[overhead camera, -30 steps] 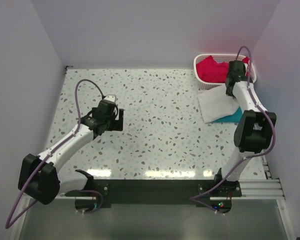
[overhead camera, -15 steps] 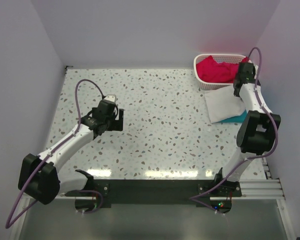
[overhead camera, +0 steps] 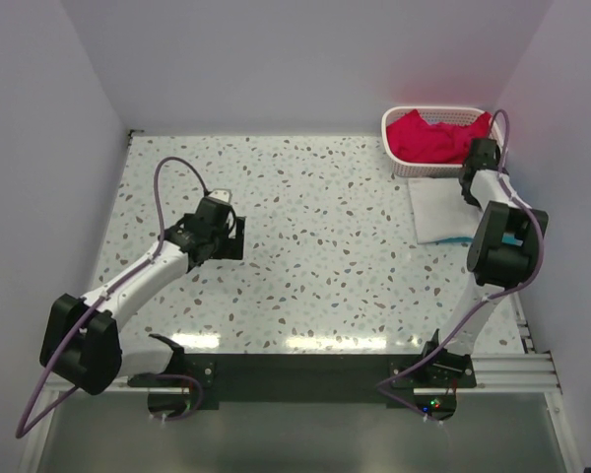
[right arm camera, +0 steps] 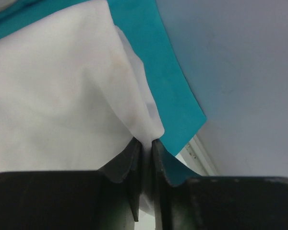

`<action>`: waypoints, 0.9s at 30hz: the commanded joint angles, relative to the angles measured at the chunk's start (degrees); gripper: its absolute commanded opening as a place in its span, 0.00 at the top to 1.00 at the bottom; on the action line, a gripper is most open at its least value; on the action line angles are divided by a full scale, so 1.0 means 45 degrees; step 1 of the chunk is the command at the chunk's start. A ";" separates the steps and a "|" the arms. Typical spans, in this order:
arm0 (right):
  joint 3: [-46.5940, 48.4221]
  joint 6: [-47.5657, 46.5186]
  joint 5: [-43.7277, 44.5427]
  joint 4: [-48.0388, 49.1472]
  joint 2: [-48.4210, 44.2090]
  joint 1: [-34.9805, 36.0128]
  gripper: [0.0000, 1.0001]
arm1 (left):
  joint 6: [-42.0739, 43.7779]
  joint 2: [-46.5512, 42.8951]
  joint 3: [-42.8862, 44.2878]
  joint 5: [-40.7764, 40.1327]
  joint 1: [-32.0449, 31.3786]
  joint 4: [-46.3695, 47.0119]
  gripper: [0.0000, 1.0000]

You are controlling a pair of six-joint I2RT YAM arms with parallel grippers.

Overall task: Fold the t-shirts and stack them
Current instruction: Neatly place the folded tshirt to the corner, then reset both grippers

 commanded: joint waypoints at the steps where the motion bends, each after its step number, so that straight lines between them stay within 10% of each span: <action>1: 0.0048 -0.0010 0.1387 0.0798 0.0179 -0.0225 0.81 | -0.0070 0.0074 0.0103 0.0061 0.0041 0.0187 0.00; 15: 0.1512 0.3502 0.3889 -0.2693 -0.1185 -0.0225 0.23 | -0.0109 -0.0277 0.0181 -0.0095 0.0041 0.0129 0.00; 27: -0.1218 0.6007 -0.2978 -0.5119 -0.8526 -0.0244 0.01 | -0.1007 -0.2753 0.1312 -0.1614 0.0041 -0.0651 0.00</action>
